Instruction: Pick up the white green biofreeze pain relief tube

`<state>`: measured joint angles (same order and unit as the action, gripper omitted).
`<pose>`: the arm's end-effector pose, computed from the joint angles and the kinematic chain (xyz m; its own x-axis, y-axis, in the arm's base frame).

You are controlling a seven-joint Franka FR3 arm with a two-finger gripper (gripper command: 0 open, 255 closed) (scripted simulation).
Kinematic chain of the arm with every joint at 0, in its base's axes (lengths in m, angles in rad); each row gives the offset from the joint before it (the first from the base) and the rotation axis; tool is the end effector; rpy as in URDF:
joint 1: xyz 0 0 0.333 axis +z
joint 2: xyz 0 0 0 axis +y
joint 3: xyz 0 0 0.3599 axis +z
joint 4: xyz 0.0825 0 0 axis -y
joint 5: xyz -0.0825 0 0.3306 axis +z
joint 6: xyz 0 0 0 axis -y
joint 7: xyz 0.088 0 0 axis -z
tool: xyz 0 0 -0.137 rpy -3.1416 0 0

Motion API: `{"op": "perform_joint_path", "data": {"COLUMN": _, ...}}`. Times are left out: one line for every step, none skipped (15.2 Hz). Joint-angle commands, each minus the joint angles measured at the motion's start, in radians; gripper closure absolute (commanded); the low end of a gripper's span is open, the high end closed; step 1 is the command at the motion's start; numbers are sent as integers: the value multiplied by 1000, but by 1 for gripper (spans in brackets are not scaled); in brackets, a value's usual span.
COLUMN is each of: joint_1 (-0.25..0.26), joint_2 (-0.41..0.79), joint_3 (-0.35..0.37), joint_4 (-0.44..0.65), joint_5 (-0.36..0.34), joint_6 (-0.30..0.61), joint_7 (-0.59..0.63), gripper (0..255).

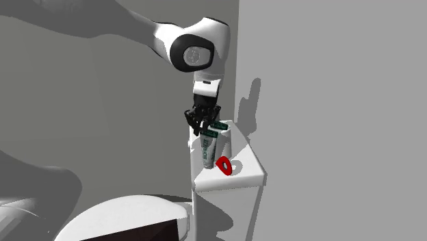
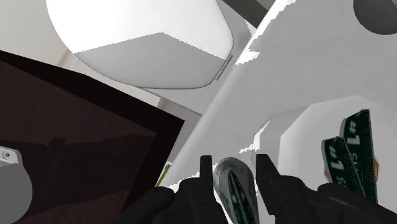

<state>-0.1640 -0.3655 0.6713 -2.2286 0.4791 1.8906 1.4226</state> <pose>0.3144 0.2623 0.5143 0.4289 -0.8745 -0.2266 -0.8965 -0.4429 0.0124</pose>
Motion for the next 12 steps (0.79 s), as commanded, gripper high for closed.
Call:
{"op": "perform_joint_path", "data": {"joint_1": 0, "joint_2": 0, "joint_3": 0, "joint_4": -2, "joint_5": 0, "joint_6": 2, "joint_7": -1, "gripper": 255}}
{"op": "perform_joint_path", "data": {"joint_1": 0, "joint_2": 0, "joint_3": 0, "joint_4": -2, "joint_5": 0, "joint_6": 2, "joint_7": -1, "gripper": 255}}
{"op": "perform_joint_path", "data": {"joint_1": 0, "joint_2": 0, "joint_3": 0, "joint_4": -2, "joint_5": 0, "joint_6": 2, "joint_7": -1, "gripper": 255}}
{"op": "perform_joint_path", "data": {"joint_1": 0, "joint_2": 0, "joint_3": 0, "joint_4": -2, "joint_5": 1, "joint_6": 2, "joint_7": -1, "gripper": 255}}
{"op": "perform_joint_path", "data": {"joint_1": 0, "joint_2": 0, "joint_3": 0, "joint_4": -2, "joint_5": 1, "joint_6": 2, "joint_7": -1, "gripper": 255}}
{"op": "perform_joint_path", "data": {"joint_1": 0, "joint_2": -1, "joint_3": 0, "joint_4": -2, "joint_5": 1, "joint_6": 2, "joint_7": -1, "gripper": 255}}
{"op": "perform_joint_path", "data": {"joint_1": 0, "joint_2": -1, "joint_3": 0, "joint_4": -3, "joint_5": 1, "joint_6": 1, "joint_7": -1, "gripper": 255}}
{"op": "perform_joint_path", "data": {"joint_1": 1, "joint_2": 0, "joint_3": 1, "joint_4": -1, "joint_5": 1, "joint_6": 2, "joint_7": 1, "gripper": 255}}
{"op": "perform_joint_path", "data": {"joint_1": 0, "joint_2": -4, "joint_3": -3, "joint_4": 9, "joint_5": -1, "joint_6": -12, "joint_7": 3, "gripper": 255}}
{"op": "perform_joint_path", "data": {"joint_1": 0, "joint_2": -7, "joint_3": -6, "joint_4": 20, "joint_5": -2, "joint_6": -26, "joint_7": 5, "gripper": 255}}
{"op": "perform_joint_path", "data": {"joint_1": -1, "joint_2": -9, "joint_3": -9, "joint_4": 31, "joint_5": -3, "joint_6": -39, "joint_7": 8, "gripper": 255}}
{"op": "perform_joint_path", "data": {"joint_1": -1, "joint_2": -12, "joint_3": -13, "joint_4": 42, "joint_5": -5, "joint_6": -52, "joint_7": 10, "gripper": 255}}
